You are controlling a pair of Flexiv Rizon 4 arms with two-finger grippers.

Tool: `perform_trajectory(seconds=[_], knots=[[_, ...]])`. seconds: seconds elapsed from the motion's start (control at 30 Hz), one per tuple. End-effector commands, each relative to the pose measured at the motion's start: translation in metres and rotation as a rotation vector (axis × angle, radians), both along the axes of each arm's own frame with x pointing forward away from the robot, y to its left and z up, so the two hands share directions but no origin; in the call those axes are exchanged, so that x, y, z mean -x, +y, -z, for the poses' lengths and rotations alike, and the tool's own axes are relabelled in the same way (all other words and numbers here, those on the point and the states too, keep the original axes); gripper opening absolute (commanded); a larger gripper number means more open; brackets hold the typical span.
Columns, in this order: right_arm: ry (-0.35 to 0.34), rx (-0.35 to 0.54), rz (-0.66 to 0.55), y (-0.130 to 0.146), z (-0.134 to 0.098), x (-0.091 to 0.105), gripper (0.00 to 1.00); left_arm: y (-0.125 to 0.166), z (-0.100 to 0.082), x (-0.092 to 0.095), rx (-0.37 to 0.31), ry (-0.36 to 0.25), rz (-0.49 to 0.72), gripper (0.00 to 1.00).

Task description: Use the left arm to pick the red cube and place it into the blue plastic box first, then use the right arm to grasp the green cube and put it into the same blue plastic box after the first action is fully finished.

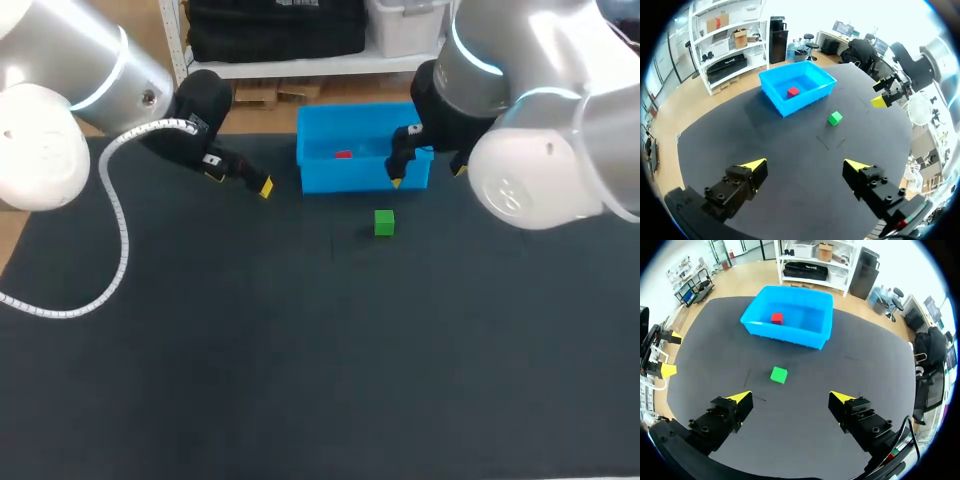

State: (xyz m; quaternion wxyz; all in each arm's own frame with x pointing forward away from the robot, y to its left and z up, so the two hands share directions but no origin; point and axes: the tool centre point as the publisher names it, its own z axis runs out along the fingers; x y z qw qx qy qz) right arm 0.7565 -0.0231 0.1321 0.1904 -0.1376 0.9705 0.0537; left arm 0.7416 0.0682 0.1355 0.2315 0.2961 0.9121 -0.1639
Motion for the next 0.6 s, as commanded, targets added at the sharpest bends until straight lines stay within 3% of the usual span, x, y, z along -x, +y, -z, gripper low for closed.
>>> perform_trajectory(seconds=[0.03, 0.23, 0.47, 0.6], knots=[[0.025, -0.003, 0.045, 0.001, 0.004, -0.004, 1.00, 0.001, 0.000, 0.000, 0.004, -0.001, 0.003, 1.00], [0.092, 0.011, 0.129, 0.012, 0.020, -0.019, 1.00, 0.001, 0.000, 0.000, 0.004, -0.001, 0.003, 1.00], [0.119, 0.095, 0.183, 0.029, 0.036, -0.030, 1.00, 0.001, 0.000, 0.000, 0.004, -0.001, 0.003, 1.00], [0.133, 0.099, 0.214, 0.034, 0.048, -0.031, 1.00, 0.001, 0.000, 0.000, 0.004, -0.001, 0.003, 1.00]])
